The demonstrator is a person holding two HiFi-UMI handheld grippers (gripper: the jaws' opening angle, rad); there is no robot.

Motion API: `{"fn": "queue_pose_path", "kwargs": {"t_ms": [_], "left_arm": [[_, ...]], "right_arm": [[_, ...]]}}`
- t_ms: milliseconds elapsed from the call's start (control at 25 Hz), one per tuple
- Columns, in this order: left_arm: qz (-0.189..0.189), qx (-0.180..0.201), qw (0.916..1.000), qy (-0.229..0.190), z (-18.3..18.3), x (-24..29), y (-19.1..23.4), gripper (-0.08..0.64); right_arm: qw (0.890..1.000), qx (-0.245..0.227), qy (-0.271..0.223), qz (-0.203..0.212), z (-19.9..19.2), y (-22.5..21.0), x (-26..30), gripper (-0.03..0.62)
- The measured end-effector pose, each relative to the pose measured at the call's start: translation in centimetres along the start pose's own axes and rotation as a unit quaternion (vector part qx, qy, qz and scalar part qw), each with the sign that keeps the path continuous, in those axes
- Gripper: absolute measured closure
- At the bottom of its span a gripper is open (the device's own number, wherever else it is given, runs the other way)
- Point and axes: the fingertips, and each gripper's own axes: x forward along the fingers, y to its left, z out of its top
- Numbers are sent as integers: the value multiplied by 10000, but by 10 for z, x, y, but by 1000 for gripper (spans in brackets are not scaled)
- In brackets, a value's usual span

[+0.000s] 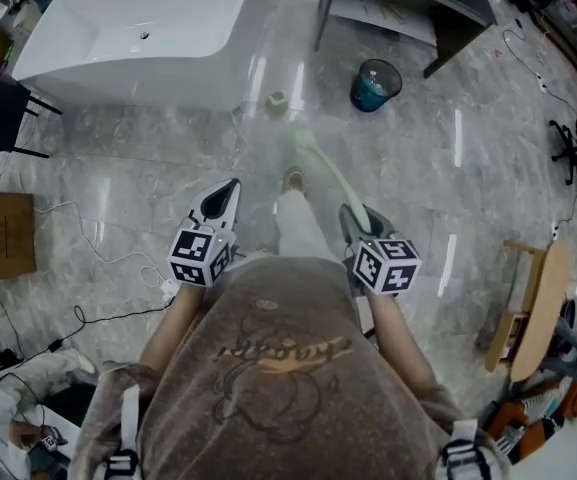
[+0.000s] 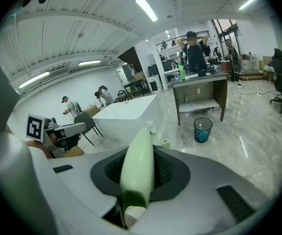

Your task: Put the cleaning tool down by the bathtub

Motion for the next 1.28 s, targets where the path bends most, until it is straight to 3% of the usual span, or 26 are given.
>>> {"fn": "queue_pose_path", "kwargs": {"t_ms": [480,1280], "left_arm": [[-3,-90,9999,68,32,70,48,554],[430,-240,9988,73,113,233,124,554]], "right_arm": [[9997,-8,232,-31,53,-19,69,511],[9959,-418,689,413,203,-87,205,511]]}}
